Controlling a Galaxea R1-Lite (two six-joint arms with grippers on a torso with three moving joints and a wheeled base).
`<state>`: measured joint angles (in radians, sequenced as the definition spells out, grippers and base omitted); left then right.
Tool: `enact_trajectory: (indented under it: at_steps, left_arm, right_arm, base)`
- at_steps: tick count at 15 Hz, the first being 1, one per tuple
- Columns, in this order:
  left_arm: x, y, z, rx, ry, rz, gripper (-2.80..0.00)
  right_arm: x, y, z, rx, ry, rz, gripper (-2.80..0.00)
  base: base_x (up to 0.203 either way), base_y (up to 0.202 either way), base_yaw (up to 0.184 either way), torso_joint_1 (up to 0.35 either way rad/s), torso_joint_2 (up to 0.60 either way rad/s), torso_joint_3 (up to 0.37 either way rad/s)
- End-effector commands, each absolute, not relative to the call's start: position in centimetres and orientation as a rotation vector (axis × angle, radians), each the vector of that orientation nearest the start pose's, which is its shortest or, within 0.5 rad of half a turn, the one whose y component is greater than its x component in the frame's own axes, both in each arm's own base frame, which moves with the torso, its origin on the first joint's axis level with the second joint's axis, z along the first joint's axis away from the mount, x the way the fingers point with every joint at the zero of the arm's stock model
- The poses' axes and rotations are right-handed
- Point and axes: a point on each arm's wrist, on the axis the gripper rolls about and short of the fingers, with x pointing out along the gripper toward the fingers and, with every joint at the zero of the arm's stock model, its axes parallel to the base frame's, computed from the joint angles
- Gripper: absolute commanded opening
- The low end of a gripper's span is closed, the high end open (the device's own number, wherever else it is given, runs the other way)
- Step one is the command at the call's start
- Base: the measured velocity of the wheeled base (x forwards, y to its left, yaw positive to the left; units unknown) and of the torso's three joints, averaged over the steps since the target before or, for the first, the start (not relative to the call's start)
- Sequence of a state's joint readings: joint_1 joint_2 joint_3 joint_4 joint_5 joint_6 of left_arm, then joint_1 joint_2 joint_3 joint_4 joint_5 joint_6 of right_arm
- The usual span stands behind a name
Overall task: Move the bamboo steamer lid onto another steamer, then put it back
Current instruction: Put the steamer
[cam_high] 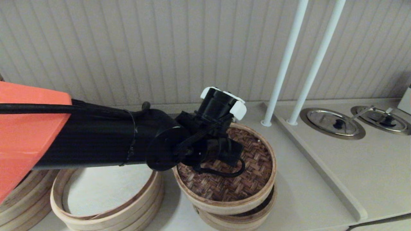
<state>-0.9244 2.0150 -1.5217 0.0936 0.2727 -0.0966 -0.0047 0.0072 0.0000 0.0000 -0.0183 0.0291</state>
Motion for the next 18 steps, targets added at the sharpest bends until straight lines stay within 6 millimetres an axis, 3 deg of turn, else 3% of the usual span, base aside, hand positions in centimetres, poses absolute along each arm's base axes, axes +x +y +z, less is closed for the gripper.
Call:
enact_trajectory:
  at_steps: [1, 11, 18]
  left_arm:
    - [24.5, -31.0, 21.3, 0.229, 0.499, -0.608, -2.80]
    - [25.2, -28.1, 23.6, 0.229, 0.472, -0.569, -2.80]
    - [25.5, -26.1, 24.0, 0.306, 0.498, -0.524, -2.80]
  right_arm:
    - [-2.2, 0.0, 7.5, 0.029, 0.010, -0.023, -2.80]
    - [-2.2, 0.0, 7.5, 0.029, 0.010, -0.023, -2.80]
    - [-2.2, 0.0, 7.5, 0.029, 0.010, -0.023, -2.80]
  base:
    - [0.000, 0.000, 0.000, 0.000, 0.00, 0.000]
    - [0.000, 0.000, 0.000, 0.000, 0.00, 0.000]
    - [0.000, 0.000, 0.000, 0.000, 0.00, 0.000]
